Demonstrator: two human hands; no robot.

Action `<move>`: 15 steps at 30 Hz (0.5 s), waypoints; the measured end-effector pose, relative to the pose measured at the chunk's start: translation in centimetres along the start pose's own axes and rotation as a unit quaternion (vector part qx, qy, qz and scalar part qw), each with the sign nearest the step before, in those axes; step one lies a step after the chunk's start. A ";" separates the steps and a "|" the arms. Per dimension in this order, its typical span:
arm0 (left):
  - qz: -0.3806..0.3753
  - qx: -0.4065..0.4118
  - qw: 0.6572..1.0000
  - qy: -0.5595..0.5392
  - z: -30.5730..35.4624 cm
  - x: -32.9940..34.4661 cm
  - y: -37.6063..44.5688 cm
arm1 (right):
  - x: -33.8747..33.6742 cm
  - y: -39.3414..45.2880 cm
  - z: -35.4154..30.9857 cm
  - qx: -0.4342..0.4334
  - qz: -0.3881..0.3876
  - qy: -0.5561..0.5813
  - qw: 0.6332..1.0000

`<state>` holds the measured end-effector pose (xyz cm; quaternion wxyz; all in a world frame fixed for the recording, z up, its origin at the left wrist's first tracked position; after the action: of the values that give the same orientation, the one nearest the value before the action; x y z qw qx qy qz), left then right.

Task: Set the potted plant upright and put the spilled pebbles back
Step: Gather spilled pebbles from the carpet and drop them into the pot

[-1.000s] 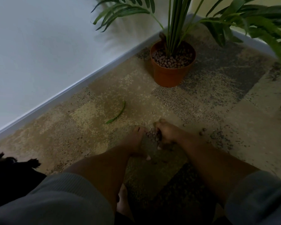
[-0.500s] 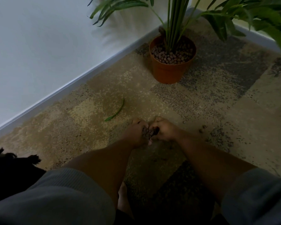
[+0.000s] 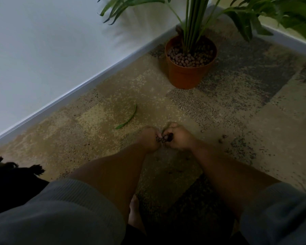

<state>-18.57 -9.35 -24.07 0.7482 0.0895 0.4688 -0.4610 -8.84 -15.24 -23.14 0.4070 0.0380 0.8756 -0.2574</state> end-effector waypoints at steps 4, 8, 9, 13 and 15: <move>0.005 0.003 1.000 0.009 0.2 0.1 0.1 | 0.7 -0.2 -0.3 -0.014 -0.006 -0.036 0.999; -0.003 -0.015 1.000 0.014 -0.2 0.3 0.4 | 1.0 -0.1 -0.5 -0.005 -0.007 -0.039 0.999; -0.008 -0.017 1.000 0.017 -0.1 0.3 0.4 | 1.1 -0.1 -0.5 -0.005 -0.009 -0.043 0.999; -0.017 -0.034 0.999 0.008 -0.3 0.8 0.3 | 1.0 0.0 -0.7 -0.007 -0.008 -0.040 0.999; -0.013 -0.037 0.999 0.004 -0.3 0.7 0.3 | 0.9 0.1 -0.6 -0.006 -0.004 -0.043 0.999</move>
<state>-18.46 -9.44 -24.88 0.7431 0.0571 0.4896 -0.4526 -9.82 -15.01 -23.46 0.4434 0.0205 0.8590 -0.2551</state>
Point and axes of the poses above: each hand's wrist, its own y-axis towards the middle knuckle, its own x-axis out of the palm, z = x × y, the point moved 8 cm from there along y, towards the middle knuckle, and after that the axes turned 11 degrees about x, right-handed, at the moved point
